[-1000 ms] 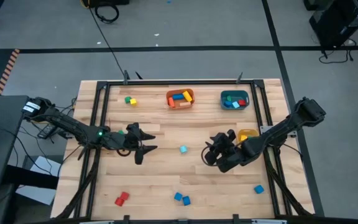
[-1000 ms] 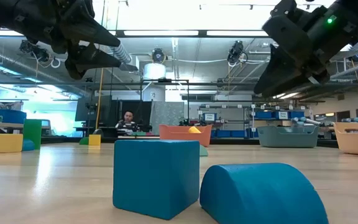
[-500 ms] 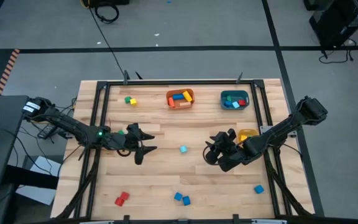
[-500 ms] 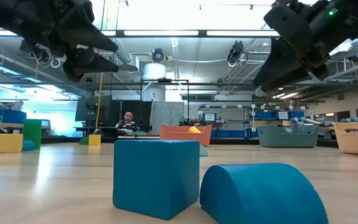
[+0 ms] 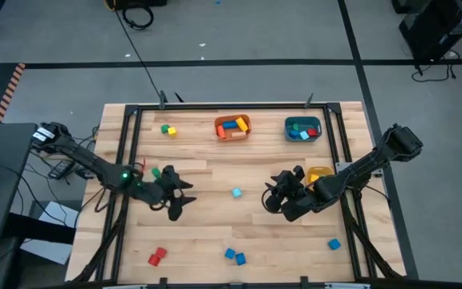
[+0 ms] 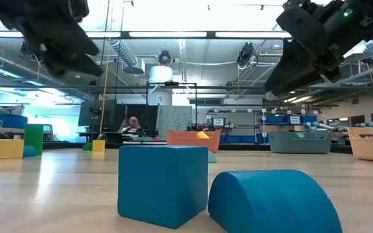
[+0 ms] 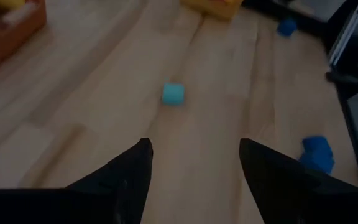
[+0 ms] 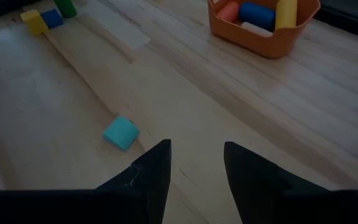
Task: Sort blocks by size
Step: Put the red cube block into the yellow bin
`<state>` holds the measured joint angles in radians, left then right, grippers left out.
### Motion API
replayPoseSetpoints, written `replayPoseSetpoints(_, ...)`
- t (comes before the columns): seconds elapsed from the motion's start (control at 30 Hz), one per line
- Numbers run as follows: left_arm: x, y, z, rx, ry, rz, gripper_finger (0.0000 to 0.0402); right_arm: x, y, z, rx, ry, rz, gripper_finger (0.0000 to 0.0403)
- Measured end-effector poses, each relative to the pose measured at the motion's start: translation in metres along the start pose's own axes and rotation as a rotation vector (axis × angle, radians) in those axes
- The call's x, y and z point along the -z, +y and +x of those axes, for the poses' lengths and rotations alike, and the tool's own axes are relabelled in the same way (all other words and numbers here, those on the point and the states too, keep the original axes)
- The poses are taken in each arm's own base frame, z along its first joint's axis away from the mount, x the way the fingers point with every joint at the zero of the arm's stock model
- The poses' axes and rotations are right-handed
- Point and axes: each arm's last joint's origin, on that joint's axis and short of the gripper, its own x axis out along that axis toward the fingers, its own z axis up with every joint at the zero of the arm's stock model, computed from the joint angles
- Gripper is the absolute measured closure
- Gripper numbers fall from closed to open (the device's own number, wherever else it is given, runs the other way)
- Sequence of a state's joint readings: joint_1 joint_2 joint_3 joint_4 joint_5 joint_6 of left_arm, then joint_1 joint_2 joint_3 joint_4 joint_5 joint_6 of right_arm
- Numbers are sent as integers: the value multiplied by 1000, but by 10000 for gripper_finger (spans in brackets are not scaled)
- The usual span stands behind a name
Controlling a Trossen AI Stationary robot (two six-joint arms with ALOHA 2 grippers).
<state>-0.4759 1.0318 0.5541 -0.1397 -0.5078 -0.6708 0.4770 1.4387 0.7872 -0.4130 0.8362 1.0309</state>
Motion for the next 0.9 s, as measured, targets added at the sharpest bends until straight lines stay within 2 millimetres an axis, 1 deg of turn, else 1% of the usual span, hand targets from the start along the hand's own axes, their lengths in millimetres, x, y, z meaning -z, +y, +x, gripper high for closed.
replayPoseSetpoints(0.17,-8,-27,-8,-57,120,-38,154,0,0,0,-1,3,-14,241)
replayPoseSetpoints(0.23,-11,-42,-6,-74,160,-62,154,0,0,0,0,3,-15,242)
replayPoseSetpoints(0.37,-14,-70,-2,-164,265,-97,154,0,0,0,1,5,-20,242)
replayPoseSetpoints(0.47,-12,-90,2,-253,354,-135,154,1,0,0,-9,21,-46,241)
replayPoseSetpoints(0.57,-7,-113,8,-326,416,-200,154,1,0,0,-13,27,-73,243)
replayPoseSetpoints(0.67,3,-132,11,-394,479,-266,154,1,0,0,-15,31,-78,242)
replayPoseSetpoints(0.8,21,-152,15,-445,542,-318,154,1,0,0,-17,33,-79,241)
replayPoseSetpoints(0.9,37,-160,17,-463,573,-340,154,2,0,0,-25,45,-73,242)
